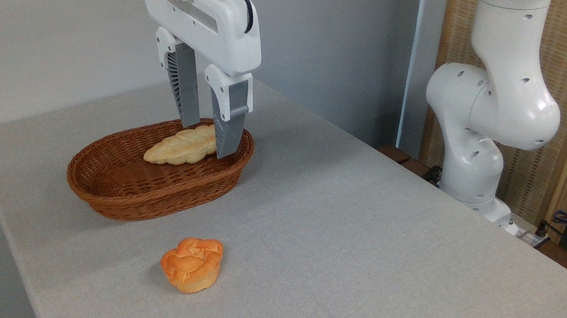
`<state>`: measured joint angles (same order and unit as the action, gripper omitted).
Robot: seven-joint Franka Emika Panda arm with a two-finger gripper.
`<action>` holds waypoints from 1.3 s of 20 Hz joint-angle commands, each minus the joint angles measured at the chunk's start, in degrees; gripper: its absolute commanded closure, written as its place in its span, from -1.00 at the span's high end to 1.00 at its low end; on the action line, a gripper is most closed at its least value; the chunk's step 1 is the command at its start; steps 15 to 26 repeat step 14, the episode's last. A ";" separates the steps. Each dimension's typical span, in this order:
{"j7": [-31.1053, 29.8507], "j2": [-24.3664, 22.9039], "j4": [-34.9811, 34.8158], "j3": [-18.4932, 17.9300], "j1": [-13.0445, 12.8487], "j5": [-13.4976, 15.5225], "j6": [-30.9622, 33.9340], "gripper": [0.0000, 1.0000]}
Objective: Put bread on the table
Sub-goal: 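Open the gripper to release the roll and raise the arm away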
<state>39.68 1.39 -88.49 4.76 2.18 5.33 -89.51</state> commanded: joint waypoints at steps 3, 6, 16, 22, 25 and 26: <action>0.48 0.36 1.04 -0.27 -0.16 0.38 -0.93 1.00; 0.66 0.45 1.04 0.08 -0.24 -0.41 -1.11 1.00; 0.66 0.45 0.95 0.25 -0.68 -2.17 -1.11 1.00; 0.66 0.45 0.95 0.25 -0.68 -2.17 -1.11 1.00; 0.66 0.45 0.95 0.25 -0.68 -2.17 -1.11 1.00; 0.66 0.45 0.95 0.25 -0.68 -2.17 -1.11 1.00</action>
